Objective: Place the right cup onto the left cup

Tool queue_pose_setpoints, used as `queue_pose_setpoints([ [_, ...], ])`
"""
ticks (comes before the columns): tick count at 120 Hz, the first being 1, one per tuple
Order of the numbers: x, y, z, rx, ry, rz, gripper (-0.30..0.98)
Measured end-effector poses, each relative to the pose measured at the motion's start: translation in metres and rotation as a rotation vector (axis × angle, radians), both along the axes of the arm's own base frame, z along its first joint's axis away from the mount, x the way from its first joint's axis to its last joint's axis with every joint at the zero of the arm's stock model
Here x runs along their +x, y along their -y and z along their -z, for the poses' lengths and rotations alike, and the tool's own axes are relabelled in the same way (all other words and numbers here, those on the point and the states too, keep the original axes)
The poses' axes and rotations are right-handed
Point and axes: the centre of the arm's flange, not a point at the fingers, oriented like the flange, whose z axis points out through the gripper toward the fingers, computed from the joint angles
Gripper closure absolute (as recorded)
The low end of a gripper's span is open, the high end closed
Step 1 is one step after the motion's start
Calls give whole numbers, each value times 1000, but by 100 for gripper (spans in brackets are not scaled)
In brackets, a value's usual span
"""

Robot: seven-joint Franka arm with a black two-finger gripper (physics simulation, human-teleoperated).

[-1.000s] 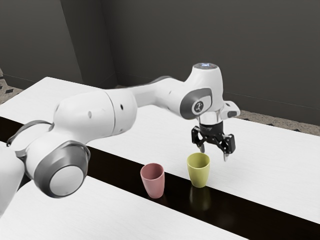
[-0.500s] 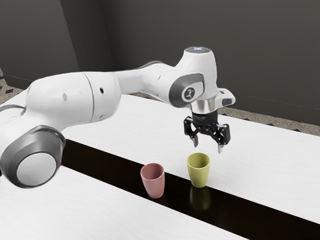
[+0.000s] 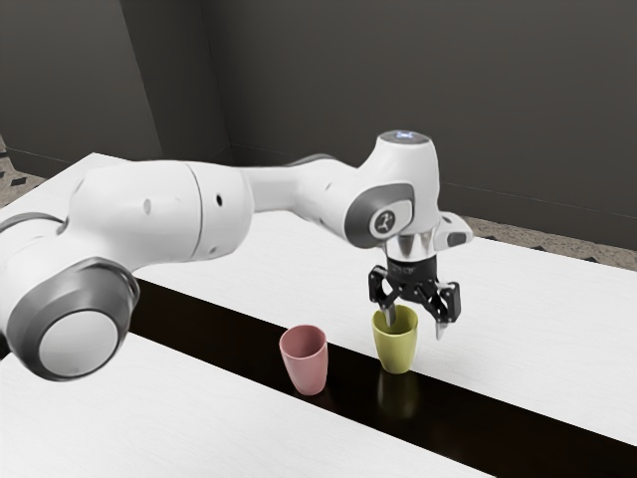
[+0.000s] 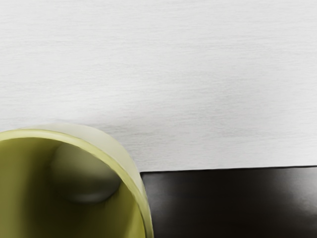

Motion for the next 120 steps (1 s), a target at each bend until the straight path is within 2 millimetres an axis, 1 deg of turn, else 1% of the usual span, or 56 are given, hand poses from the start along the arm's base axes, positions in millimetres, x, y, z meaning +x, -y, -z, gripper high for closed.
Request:
queue_pose_setpoints([
  [11, 0, 0, 6, 2, -5, -7, 10],
  [22, 0, 0, 7, 2, -4, -13, 18],
  [28, 1, 0, 7, 1, -2, -17, 25],
  [45, 0, 0, 10, 2, -5, -25, 53],
  [52, -1, -1, 11, 4, -8, -28, 60],
  [61, -1, -1, 12, 3, -11, -33, 67],
  [72, -2, -3, 13, 4, -14, -40, 72],
  [85, 0, -9, 13, 11, -15, -52, 75],
  [100, -1, -22, 27, 36, -37, -71, 77],
  [109, -4, -26, 37, 41, -56, -82, 78],
  [120, -5, -27, 39, 40, -60, -90, 78],
])
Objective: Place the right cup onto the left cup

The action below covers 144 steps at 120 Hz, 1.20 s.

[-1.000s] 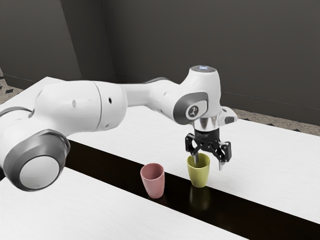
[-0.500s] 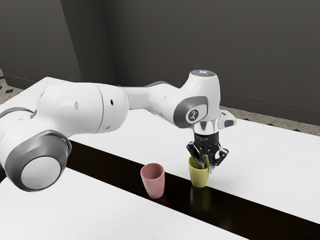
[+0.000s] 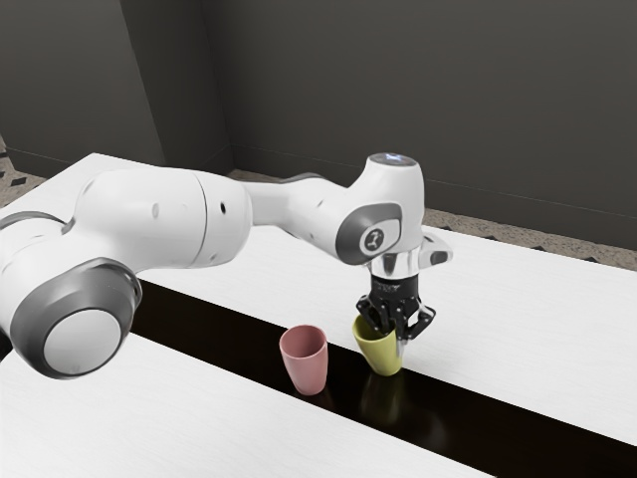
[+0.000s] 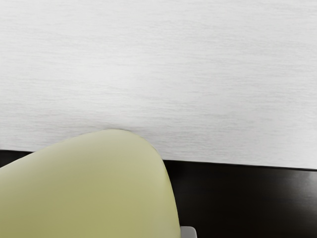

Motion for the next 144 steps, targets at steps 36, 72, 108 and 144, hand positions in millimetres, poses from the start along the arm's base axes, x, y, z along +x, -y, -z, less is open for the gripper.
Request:
queue_pose_setpoints([
  [36, 0, -5, -69, -9, 82, -7, 78],
  [72, -61, -82, -124, 77, 20, -75, 78],
  [108, -66, -93, -113, 104, -17, -115, 78],
  [144, -73, -90, -106, 113, -28, -128, 78],
])
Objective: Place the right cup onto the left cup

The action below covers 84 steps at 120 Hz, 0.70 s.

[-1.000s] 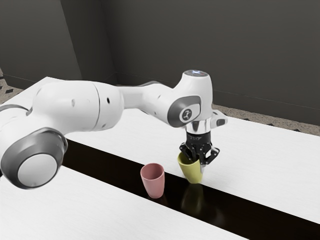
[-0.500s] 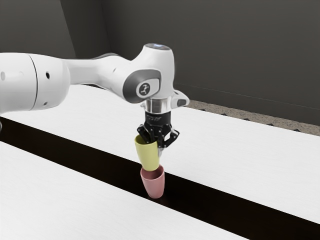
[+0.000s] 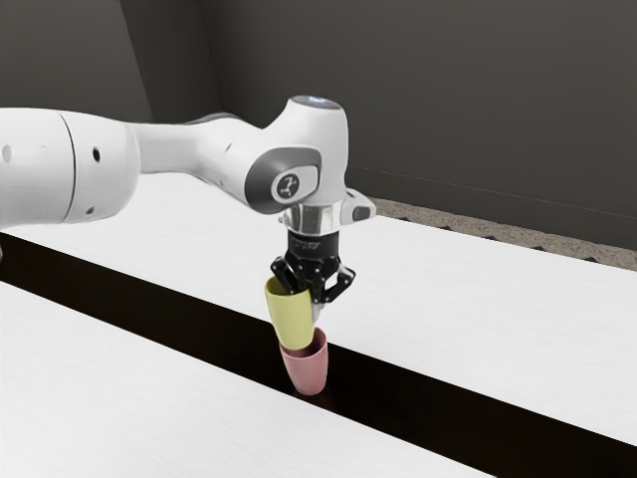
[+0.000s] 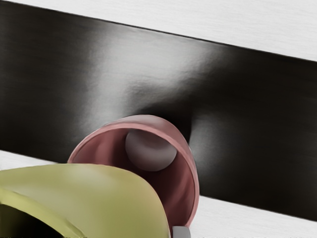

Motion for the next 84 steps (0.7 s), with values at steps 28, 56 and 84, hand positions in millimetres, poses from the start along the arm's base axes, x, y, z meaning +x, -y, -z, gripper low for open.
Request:
queue_pose_setpoints([
  [28, 1, 1, 6, 5, 25, -7, 78],
  [56, 2, 4, 9, 2, 55, -11, 78],
  [84, 2, 3, 13, -1, 63, -23, 69],
])
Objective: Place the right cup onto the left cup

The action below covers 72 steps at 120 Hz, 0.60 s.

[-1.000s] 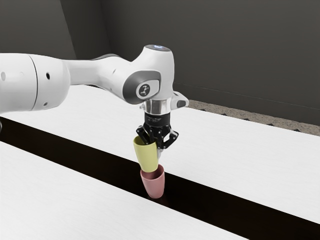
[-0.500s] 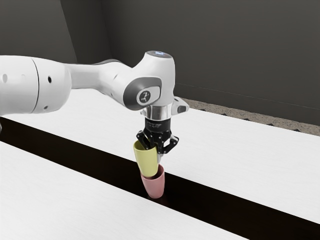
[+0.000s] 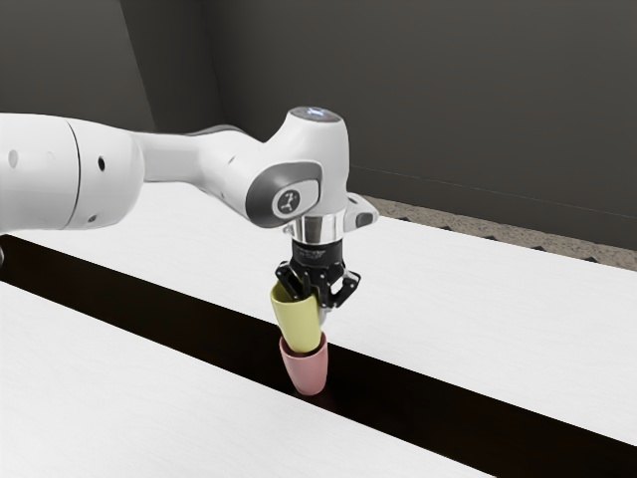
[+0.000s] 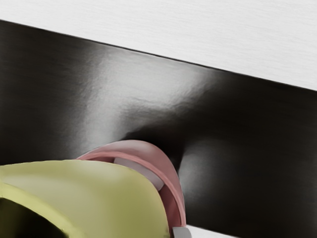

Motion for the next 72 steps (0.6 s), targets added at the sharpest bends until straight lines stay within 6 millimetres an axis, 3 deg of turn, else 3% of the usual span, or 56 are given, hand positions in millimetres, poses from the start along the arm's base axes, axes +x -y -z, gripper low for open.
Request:
queue_pose_setpoints([
  [19, -1, 0, 2, -5, 3, -9, 35],
  [39, -1, -2, -8, -10, 15, -17, 17],
  [48, -3, -13, -35, -14, 43, -33, 12],
  [72, -18, -22, -144, -19, 179, 45, 6],
])
